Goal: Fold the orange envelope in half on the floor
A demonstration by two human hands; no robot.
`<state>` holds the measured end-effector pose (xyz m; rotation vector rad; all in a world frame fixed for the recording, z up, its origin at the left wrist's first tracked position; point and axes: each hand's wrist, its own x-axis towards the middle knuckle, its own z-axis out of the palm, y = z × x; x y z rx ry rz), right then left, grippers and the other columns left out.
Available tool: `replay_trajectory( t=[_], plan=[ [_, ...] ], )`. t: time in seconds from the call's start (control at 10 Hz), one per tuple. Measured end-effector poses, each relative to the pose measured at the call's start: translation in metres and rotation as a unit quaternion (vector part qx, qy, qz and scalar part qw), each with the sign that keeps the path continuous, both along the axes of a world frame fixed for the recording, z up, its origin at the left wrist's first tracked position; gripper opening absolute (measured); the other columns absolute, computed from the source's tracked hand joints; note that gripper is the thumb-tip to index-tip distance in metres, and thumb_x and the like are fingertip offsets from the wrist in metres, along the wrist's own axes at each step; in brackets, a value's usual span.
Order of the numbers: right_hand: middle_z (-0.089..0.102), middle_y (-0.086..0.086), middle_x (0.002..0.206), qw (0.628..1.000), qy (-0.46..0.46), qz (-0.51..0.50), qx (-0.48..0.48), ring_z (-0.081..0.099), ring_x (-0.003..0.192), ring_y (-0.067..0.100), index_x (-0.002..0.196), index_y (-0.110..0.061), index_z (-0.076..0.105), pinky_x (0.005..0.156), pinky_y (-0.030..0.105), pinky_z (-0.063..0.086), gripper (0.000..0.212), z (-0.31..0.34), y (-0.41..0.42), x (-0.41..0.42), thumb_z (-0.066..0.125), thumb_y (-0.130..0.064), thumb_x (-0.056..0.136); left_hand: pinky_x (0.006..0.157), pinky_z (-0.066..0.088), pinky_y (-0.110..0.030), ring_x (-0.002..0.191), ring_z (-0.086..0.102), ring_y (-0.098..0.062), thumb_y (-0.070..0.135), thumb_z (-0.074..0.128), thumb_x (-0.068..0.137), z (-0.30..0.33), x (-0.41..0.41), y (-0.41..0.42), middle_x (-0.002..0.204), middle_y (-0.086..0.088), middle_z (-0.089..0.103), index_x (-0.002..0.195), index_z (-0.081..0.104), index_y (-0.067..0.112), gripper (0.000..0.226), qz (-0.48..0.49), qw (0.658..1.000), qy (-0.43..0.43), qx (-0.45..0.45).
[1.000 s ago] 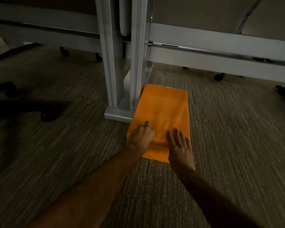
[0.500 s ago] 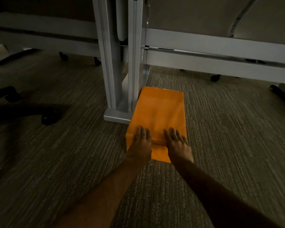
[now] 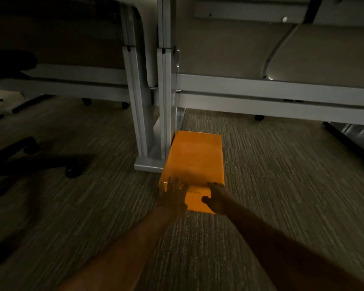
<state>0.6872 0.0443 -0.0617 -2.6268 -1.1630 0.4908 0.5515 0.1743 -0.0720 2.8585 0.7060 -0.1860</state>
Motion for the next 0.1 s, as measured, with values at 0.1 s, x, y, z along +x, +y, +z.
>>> replay_trajectory(
  t=[0.1],
  plan=[
    [0.038, 0.011, 0.154, 1.000, 0.015, 0.007, 0.022, 0.032, 0.142, 0.032, 0.150, -0.017, 0.033, 0.115, 0.047, 0.029, 0.064, 0.0247, -0.0289, -0.0154, 0.058, -0.034, 0.094, 0.118, 0.000, -0.062, 0.150, -0.013, -0.036, 0.040, 0.055, 0.095, 0.0309, -0.0206, -0.0196, 0.166, -0.010, -0.007, 0.157, 0.007, 0.028, 0.080, -0.017, 1.000, -0.017, -0.020]
  ],
)
